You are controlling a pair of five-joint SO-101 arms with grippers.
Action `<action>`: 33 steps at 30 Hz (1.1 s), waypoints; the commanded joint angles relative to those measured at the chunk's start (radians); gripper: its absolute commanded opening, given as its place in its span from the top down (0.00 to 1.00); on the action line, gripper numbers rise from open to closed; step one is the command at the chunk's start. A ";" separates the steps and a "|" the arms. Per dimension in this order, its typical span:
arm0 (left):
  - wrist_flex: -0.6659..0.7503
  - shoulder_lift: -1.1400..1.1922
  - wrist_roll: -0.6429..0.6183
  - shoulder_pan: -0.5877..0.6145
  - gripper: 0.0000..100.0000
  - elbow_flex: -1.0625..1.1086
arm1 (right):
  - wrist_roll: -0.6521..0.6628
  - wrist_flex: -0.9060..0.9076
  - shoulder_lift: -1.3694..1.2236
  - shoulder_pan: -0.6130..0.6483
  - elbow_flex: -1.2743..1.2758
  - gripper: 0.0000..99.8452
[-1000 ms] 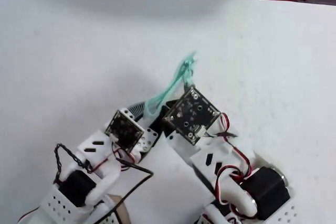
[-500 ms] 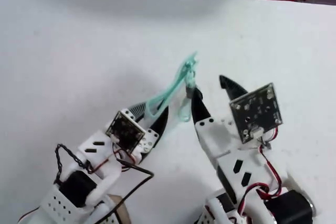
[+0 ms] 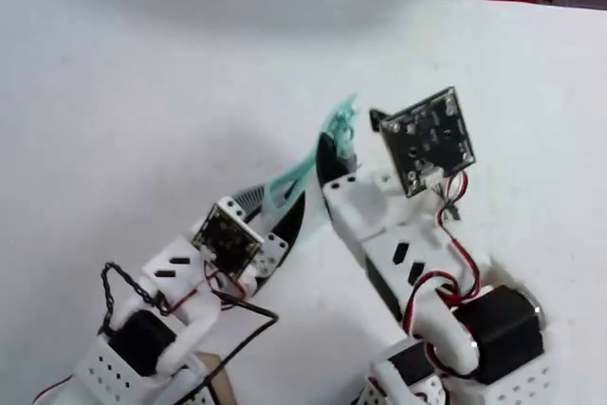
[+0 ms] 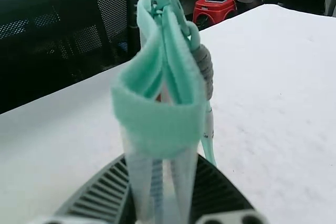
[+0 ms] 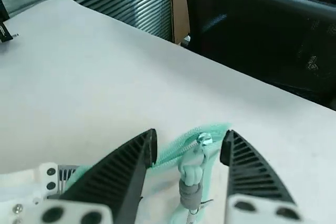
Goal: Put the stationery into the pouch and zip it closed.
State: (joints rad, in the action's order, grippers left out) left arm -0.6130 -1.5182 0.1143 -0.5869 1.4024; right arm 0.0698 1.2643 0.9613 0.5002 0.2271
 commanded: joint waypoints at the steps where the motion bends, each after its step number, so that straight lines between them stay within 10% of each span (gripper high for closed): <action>1: 0.011 -0.005 -0.003 0.005 0.94 0.014 | -0.008 0.005 -0.094 -0.008 -0.081 0.80; 33: 0.011 -0.005 -0.003 0.005 0.94 0.012 | 0.000 0.124 -0.320 -0.074 -0.195 0.90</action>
State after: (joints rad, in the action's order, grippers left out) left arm -0.6084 -1.5182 0.1143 -0.5838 1.4039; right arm 0.0683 1.4085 0.6299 0.4312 0.0675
